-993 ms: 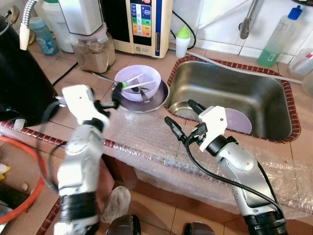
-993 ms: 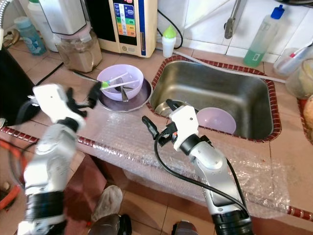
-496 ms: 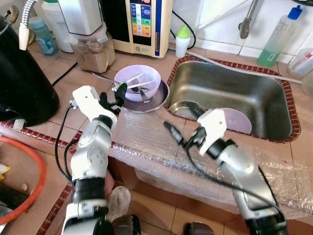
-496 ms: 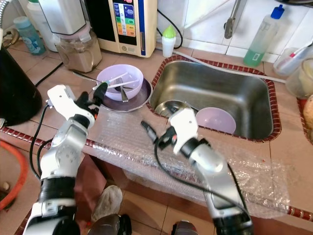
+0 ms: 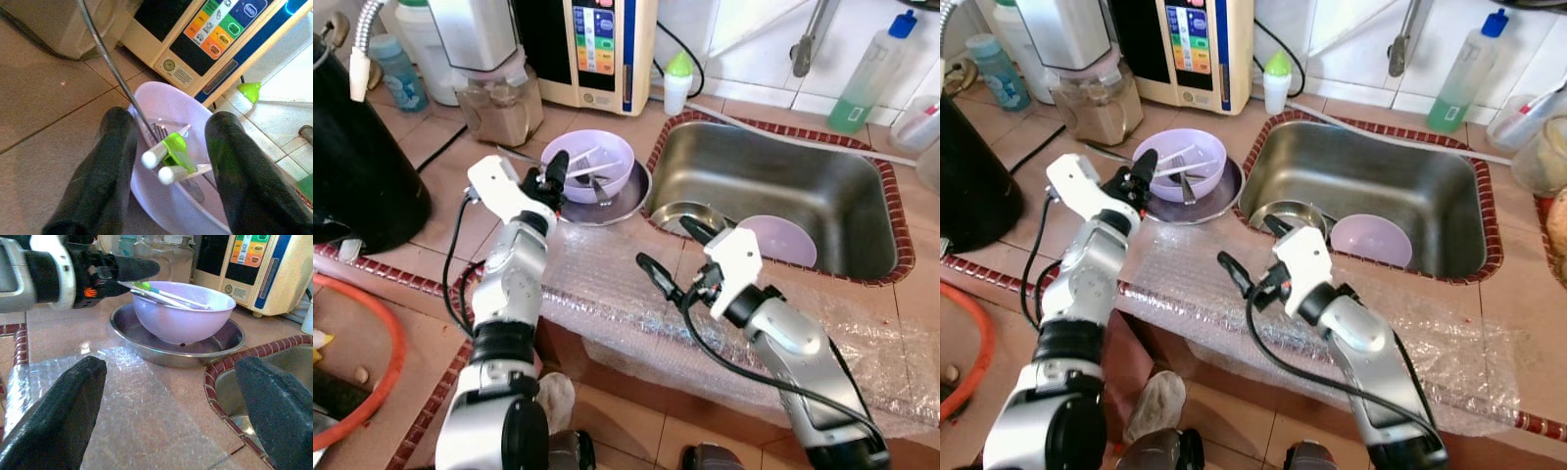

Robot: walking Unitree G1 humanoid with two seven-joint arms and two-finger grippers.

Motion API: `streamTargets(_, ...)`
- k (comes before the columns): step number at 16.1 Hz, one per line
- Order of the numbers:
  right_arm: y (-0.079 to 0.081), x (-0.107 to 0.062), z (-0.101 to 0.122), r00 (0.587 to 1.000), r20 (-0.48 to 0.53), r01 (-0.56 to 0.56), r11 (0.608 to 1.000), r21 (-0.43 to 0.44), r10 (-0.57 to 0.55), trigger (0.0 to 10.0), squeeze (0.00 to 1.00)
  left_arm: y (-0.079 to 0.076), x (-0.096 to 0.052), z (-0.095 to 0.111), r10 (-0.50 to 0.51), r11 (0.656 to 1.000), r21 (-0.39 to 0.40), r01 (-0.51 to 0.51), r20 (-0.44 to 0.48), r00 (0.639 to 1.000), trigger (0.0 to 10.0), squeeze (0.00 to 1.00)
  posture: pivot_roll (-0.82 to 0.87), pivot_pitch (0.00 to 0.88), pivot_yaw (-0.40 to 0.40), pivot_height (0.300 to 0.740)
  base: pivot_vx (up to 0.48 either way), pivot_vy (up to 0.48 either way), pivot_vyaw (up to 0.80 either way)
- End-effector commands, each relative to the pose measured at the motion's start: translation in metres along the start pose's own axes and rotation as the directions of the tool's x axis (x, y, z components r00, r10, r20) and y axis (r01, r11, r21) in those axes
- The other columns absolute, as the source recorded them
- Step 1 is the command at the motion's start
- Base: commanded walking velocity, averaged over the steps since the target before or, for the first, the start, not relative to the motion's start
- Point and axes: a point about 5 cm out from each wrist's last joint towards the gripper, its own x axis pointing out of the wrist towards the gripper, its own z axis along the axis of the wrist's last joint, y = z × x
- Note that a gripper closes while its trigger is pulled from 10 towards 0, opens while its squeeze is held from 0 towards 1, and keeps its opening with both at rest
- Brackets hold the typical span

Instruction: Kitchen organization

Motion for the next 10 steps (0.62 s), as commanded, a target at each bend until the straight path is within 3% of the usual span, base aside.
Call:
streamTargets(1,-0.002,-0.003,0.003,1.0,0.004,0.012,1.0,0.001,-0.012,10.0,0.0,-0.003,0.004,0.003,-0.017,1.0,0.002,0.017,0.012,1.0,0.0,0.0,-0.18,0.046,0.089,0.74,0.0,0.0,0.0)
streamTargets(6,0.001,-0.003,0.003,1.0,0.007,0.012,1.0,0.017,-0.012,10.0,0.0,-0.004,0.009,0.006,-0.014,1.0,-0.001,0.014,0.024,1.0,0.0,0.0,-0.2,0.027,0.107,0.74,0.0,0.0,0.0)
streamTargets(10,0.002,0.006,0.003,0.999,0.015,-0.031,0.999,0.035,0.03,10.0,0.0,0.003,0.007,0.008,0.015,1.0,0.007,-0.016,0.049,0.999,0.0,0.0,-0.17,0.0,0.075,0.74,0.0,0.0,0.0)
